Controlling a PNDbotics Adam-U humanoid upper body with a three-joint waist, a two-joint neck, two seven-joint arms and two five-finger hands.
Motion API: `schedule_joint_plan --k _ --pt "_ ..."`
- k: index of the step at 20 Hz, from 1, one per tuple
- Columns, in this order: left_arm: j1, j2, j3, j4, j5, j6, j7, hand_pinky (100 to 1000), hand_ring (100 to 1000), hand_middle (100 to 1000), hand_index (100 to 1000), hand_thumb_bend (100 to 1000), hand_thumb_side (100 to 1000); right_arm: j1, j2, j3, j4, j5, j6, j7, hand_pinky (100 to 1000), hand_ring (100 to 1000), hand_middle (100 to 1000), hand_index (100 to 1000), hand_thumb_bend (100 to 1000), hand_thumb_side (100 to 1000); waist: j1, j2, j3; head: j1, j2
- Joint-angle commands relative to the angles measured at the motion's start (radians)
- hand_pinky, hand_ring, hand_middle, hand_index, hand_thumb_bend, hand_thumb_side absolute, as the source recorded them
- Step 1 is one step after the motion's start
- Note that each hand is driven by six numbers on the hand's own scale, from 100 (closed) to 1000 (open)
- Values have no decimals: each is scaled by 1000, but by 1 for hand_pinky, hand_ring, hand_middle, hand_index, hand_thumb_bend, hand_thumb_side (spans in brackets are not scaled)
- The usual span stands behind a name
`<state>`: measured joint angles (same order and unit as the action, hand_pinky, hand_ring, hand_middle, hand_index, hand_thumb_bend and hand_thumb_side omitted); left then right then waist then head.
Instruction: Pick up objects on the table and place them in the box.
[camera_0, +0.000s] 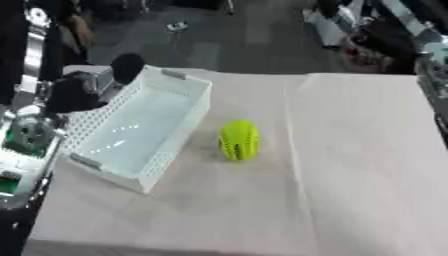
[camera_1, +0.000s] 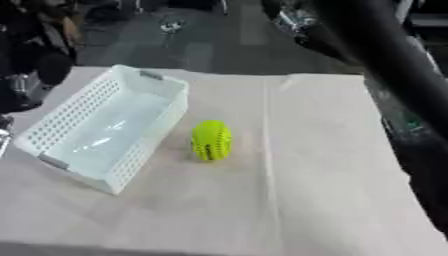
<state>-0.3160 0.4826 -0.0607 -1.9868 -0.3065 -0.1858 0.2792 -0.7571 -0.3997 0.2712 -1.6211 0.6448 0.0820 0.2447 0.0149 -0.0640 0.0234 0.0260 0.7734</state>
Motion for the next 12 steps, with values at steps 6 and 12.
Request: schedule_joint_plan --k 6,12 --pt "-23 12 7 -13 0 -7 -2 623 555 753 713 594 697 11 66 27 86 97 -10 16 371 656 713 817 450 1000 -1 -3 10 -18 -3" --pt "-27 11 8 -13 -2 -11 2 624 556 753 713 592 699 32 119 50 121 110 -18 -7 369 652 715 825 458 1000 1 -1 13 -26 -3"
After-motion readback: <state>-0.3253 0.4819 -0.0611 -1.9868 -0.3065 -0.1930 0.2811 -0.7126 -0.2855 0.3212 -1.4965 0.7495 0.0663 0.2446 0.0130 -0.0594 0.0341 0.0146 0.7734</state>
